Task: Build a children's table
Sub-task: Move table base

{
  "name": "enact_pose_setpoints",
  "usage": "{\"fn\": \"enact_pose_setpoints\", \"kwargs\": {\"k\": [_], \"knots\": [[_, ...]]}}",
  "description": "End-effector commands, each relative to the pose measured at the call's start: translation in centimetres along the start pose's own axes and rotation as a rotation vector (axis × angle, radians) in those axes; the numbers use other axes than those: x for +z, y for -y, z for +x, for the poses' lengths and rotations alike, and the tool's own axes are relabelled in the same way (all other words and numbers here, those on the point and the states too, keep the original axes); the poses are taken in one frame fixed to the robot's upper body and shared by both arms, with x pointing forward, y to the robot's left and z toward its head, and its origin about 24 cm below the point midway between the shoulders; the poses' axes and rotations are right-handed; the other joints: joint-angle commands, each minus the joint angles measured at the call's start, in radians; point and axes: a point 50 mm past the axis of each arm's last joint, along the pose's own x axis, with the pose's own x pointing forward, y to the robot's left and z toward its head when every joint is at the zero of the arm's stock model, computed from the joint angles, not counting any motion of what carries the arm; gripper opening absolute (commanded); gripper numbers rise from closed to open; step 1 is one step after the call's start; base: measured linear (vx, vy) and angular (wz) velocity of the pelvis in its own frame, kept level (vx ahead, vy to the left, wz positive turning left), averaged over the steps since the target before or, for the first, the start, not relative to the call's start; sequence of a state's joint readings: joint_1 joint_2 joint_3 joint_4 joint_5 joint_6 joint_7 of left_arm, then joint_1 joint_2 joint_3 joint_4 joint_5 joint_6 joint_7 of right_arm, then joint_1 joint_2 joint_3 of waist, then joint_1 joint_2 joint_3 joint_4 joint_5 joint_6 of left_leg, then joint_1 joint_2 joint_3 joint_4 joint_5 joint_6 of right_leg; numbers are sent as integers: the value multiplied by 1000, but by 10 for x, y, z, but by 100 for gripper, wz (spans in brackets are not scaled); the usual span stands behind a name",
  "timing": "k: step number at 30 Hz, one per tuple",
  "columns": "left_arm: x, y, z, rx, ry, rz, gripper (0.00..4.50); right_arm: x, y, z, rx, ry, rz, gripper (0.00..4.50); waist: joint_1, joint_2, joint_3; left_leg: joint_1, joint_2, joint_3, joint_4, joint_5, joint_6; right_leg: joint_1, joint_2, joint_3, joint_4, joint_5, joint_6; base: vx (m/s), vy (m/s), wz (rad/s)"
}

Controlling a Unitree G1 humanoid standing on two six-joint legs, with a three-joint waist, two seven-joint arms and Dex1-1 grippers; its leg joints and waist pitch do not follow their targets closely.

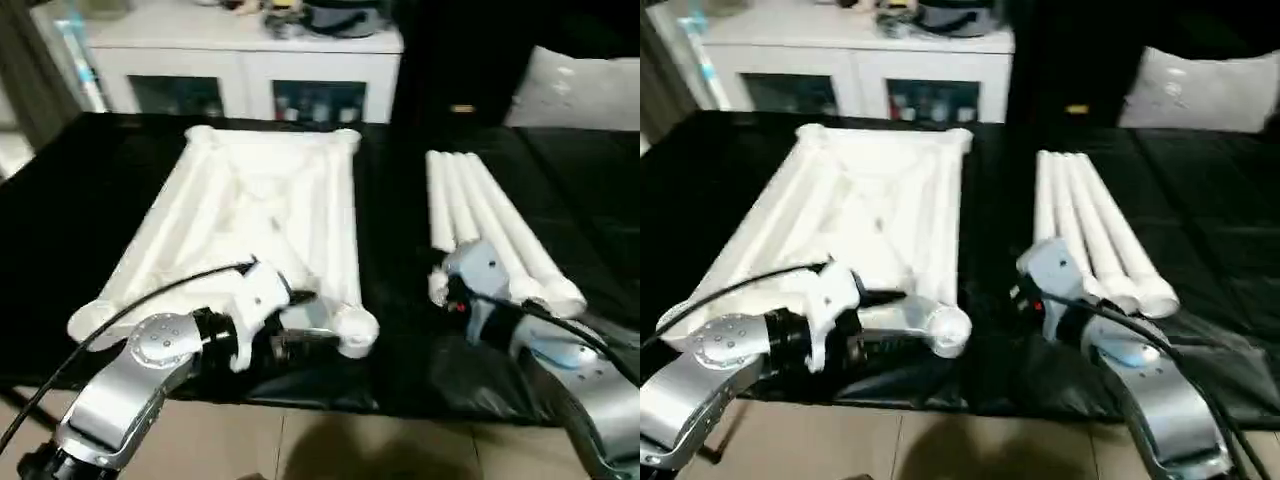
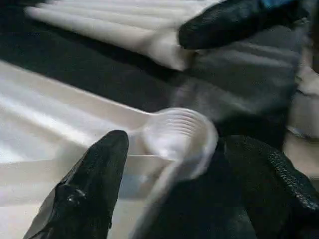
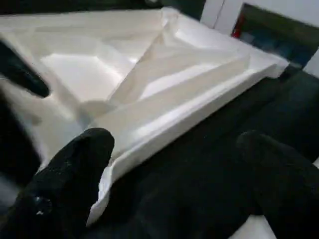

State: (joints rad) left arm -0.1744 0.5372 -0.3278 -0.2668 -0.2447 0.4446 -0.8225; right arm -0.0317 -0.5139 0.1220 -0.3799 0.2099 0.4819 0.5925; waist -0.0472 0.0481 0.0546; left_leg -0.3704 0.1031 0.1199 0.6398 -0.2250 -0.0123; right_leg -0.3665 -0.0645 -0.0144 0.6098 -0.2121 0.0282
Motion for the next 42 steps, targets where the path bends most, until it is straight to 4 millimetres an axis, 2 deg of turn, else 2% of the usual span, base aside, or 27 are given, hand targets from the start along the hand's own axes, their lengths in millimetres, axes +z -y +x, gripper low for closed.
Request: {"fn": "enact_pose_setpoints", "kwargs": {"k": [1, 2, 3, 4, 6, 8, 10, 12, 15, 17, 18, 19, 20, 21, 22, 23, 24, 25, 27, 30, 32, 34, 36, 39, 41, 42], "knots": [[0, -5, 2, -35, -38, 55, 319, 0, -7, -4, 70, -11, -8, 450, -1, 4, -34, 16, 89, -48, -109, -528, -50, 1, -80, 40, -102, -536, -129, 0, 0, 0], [1, -5, 3, -58, -49, 66, 317, -2, -9, -7, 85, -25, -9, 450, -6, -1, -34, 14, 88, -46, -105, -518, -43, -1, -83, 41, -107, -565, -129, 0, 0, 0], [0, -4, 2, -70, -54, 70, 309, -3, -10, -9, 92, -30, -9, 450, -7, 8, -34, 9, 89, -51, -106, -507, -41, 4, -85, 39, -103, -570, -134, 0, 0, 0], [1, -5, 2, -87, -64, 72, 290, -5, -11, -11, 96, -41, -11, 450, -9, 5, -34, 7, 90, -52, -107, -506, -39, 5, -85, 38, -105, -569, -134, 0, 0, 0], [2, -11, 0, -102, -88, 86, 280, -7, -12, -14, 101, -54, -11, 450, -12, 6, -37, 7, 90, -52, -106, -502, -33, 2, -82, 39, -100, -553, -145, 0, 0, 0], [1, -16, -3, -109, -109, 96, 260, -9, -13, -17, 109, -64, -20, 450, -18, 9, -37, 1, 90, -54, -108, -495, -32, 5, -82, 36, -98, -532, -154, 0, 0, 0], [-5, -24, -7, -115, -143, 103, 236, -10, -16, -19, 123, -70, -16, 450, -23, 10, -37, 4, 90, -51, -108, -493, -26, 3, -79, 38, -99, -503, -164, 0, 0, 0], [-10, -28, -9, -121, -170, 111, 226, -11, -20, -19, 140, -71, -12, 450, -27, 12, -43, -4, 92, -50, -108, -446, -13, 13, -81, 40, -90, -427, -188, 0, 0, 0], [-17, -37, -12, -113, -203, 111, 191, -10, -25, -20, 171, -69, -6, 450, -26, 17, -49, -3, 96, -46, -108, -383, 9, 20, -81, 39, -80, -295, -229, 0, 0, 0], [-21, -40, -14, -119, -215, 99, 179, -10, -29, -20, 199, -73, -2, 450, -24, 17, -51, -2, 96, -43, -105, -350, 23, 24, -81, 40, -78, -245, -245, 60, -1, 1], [-25, -43, -15, -131, -224, 88, 169, -10, -31, -21, 218, -77, -4, 450, -19, 17, -57, -2, 98, -40, -102, -272, 49, 31, -81, 40, -71, -128, -274, 68, -1, 2], [-26, -44, -14, -137, -229, 85, 157, -9, -31, -21, 220, -78, -5, 450, -18, 15, -60, -2, 100, -39, -101, -240, 58, 34, -81, 39, -66, -83, -285, 73, -2, 2], [-28, -45, -14, -142, -232, 82, 149, -9, -31, -21, 220, -77, -5, 450, -14, 17, -63, 0, 100, -36, -98, -177, 81, 38, -83, 37, -61, 2, -305, 59, -4, 1], [-28, -45, -14, -146, -233, 81, 143, -9, -31, -21, 220, -77, -5, 450, -12, 14, -63, 0, 100, -34, -96, -156, 90, 39, -85, 37, -60, 28, -313, 59, -4, 1], [-30, -46, -13, -156, -234, 74, 137, -9, -32, -20, 225, -76, -3, 450, -9, 13, -60, -2, 100, -32, -96, -147, 103, 42, -86, 36, -60, 29, -323, 0, 0, 0], [-31, -46, -13, -162, -236, 71, 131, -9, -32, -20, 226, -76, -2, 450, -7, 14, -56, 0, 100, -30, -99, -174, 102, 42, -86, 35, -64, -30, -322, 0, 0, 0], [-32, -45, -13, -175, -240, 67, 124, -9, -32, -19, 228, -77, -3, 450, -6, 13, -53, 4, 102, -30, -100, -213, 91, 40, -87, 37, -69, -98, -320, 0, 0, 0], [-33, -45, -14, -186, -245, 65, 115, -10, -32, -19, 229, -78, -3, 450, -6, 13, -53, 5, 103, -30, -101, -228, 84, 39, -87, 38, -69, -124, -318, 0, 0, 0], [-34, -46, -16, -198, -239, 50, 96, -9, -32, -18, 229, -79, -2, 450, -7, 13, -46, 8, 104, -32, -107, -303, 52, 33, -84, 39, -74, -233, -299, 0, 0, 0], [-32, -47, -19, -195, -204, 18, 80, -9, -32, -18, 226, -81, -4, 450, -10, 11, -43, 9, 103, -35, -108, -352, 21, 26, -86, 42, -79, -318, -271, 0, 0, 0], [-31, -48, -19, -186, -188, -2, 58, -9, -31, -17, 224, -83, -6, 450, -11, 12, -45, 8, 104, -36, -109, -351, 14, 26, -86, 43, -80, -320, -263, 0, 0, 0], [-30, -49, -19, -175, -178, -42, 58, -11, -31, -15, 223, -86, -4, 450, -11, 12, -47, 8, 104, -35, -108, -331, 16, 26, -85, 43, -77, -292, -267, 0, 0, 0], [-29, -47, -19, -198, -173, -78, 81, -13, -30, -13, 223, -88, -3, 450, -9, 12, -49, 7, 103, -32, -106, -296, 24, 27, -85, 43, -73, -238, -287, 0, 0, 0], [-31, -42, -19, -248, -183, -72, 86, -19, -28, -10, 218, -96, -3, 450, -6, 12, -51, 6, 105, -30, -106, -268, 38, 30, -83, 42, -71, -179, -305, 0, 0, 0], [-35, -39, -18, -261, -195, -61, 123, -22, -28, -8, 220, -100, -1, 450, -5, 13, -50, 5, 105, -29, -107, -262, 46, 32, -84, 41, -71, -168, -308, 0, 0, 0], [-35, -39, -18, -260, -195, -59, 123, -22, -28, -8, 220, -100, -1, 450, -5, 14, -50, 6, 106, -29, -106, -262, 47, 32, -85, 41, -70, -165, -310, 0, 0, 0]]}}
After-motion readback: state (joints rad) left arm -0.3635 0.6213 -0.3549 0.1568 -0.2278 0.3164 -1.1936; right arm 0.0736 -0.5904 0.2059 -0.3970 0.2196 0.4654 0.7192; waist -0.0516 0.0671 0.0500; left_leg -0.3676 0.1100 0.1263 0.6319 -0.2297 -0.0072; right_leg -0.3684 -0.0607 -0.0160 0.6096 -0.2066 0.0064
